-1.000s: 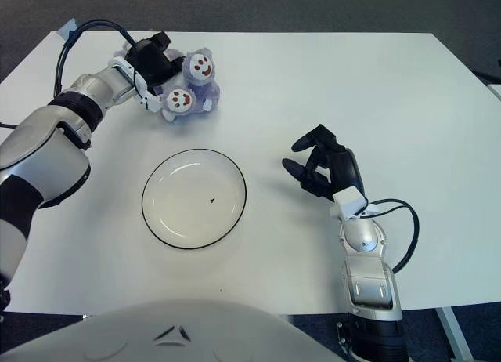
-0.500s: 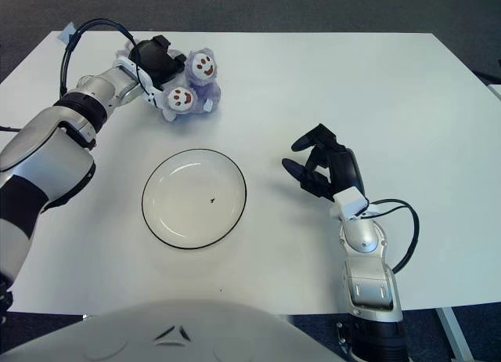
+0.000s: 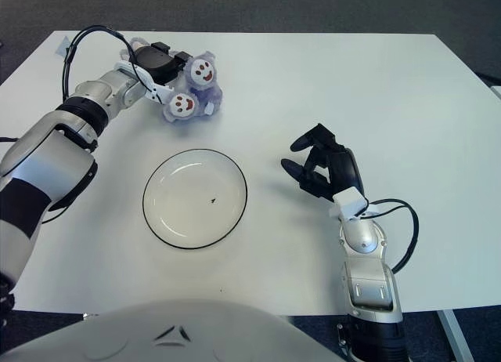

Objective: Put the doll into the plate.

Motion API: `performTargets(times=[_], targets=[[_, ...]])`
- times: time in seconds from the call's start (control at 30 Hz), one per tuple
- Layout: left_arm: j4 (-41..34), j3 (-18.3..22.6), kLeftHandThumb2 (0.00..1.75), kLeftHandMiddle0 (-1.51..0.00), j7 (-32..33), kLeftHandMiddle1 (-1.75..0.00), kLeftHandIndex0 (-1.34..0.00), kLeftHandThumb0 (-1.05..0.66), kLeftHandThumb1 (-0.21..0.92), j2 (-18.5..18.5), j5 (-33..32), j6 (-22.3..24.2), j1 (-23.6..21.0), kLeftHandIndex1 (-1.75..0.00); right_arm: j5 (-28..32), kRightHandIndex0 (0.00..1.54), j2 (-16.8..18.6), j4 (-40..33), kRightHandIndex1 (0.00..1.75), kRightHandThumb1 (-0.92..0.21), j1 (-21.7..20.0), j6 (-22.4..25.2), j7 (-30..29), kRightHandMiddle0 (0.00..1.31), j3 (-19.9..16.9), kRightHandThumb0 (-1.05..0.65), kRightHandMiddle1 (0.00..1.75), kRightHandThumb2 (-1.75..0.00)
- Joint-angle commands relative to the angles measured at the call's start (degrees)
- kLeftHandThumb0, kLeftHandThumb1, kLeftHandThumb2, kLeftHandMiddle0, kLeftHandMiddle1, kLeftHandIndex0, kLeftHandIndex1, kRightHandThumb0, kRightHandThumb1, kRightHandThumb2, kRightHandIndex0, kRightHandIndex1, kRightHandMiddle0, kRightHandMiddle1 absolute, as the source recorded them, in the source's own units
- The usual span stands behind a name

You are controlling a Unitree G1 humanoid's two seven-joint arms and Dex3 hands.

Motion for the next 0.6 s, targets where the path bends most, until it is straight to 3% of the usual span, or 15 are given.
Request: performTargets(times=[0.0,0.17,0.57], targets=[[0.4,2.9,0.09,-0.44,-7.2,-1.56,-0.20,-0.52,0.92,-2.6,-3.4,2.4,2.8,-1.23,0.2,0.84,0.3,-0.9,1.75,-0.92,0.5,0.5,0.2,0.49,0.1,-0.36,1.45,-0.26],[-0.2,4.7,0.10,-0.43,-9.9,-1.43,-0.20,-0.53,0.92,-3.1,-5.2,3.8,3.0,-1.22,0.3,0.83,0.4,-1.1,1.75,-0.92,0.6,0.8,0.3,0.49,0.2,-0.36,1.45,-0.26],[-1.8,5.0,0.11,-0.44,-11.1,-1.44,-0.22,-0.53,0.92,-4.7,-5.6,4.0,4.6,-1.14,0.4,0.83,0.7,-1.0,1.75,-0.92,0.6,1.1,0.4,0.49,0.4,-0.36,1.45,-0.25]])
